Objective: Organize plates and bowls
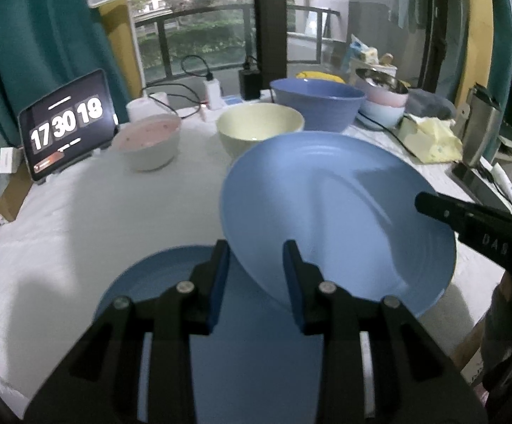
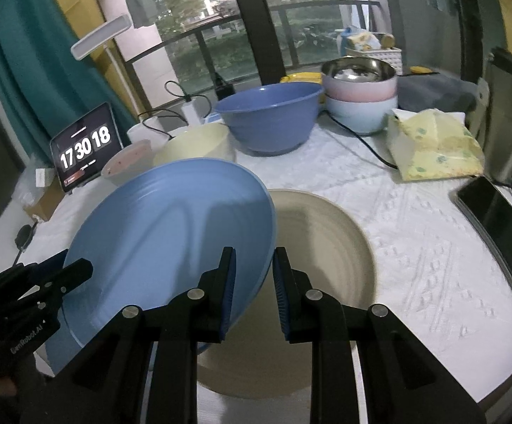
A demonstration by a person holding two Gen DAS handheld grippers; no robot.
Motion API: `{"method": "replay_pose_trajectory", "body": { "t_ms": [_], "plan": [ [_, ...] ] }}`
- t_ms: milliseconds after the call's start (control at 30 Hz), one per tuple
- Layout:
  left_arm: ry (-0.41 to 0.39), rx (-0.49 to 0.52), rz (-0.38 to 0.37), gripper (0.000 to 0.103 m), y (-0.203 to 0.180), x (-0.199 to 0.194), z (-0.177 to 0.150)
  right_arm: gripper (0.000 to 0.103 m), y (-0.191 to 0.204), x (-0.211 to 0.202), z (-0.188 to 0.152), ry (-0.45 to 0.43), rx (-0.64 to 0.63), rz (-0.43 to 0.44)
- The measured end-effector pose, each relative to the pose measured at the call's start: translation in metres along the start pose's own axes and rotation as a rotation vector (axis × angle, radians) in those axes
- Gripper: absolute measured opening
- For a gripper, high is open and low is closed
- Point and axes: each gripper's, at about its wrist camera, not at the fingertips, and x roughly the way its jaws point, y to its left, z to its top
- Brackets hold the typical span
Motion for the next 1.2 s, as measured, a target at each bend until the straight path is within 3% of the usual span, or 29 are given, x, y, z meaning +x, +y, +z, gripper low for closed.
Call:
{"method": "replay_pose_trajectory", "body": {
  "t_ms": [700, 1200],
  "plan": [
    [0.090, 0.085, -0.029, 0.032, -0.059, 0.036, 0.001, 0.024, -0.057, 0.000, -0.002, 0.002, 0.051, -0.053],
    [0.101, 0.097, -0.055, 0.035, -0.058, 0.030, -0.007, 0.025, -0.057, -0.008, -0.005, -0.003, 0.062, -0.099]
  ]
}}
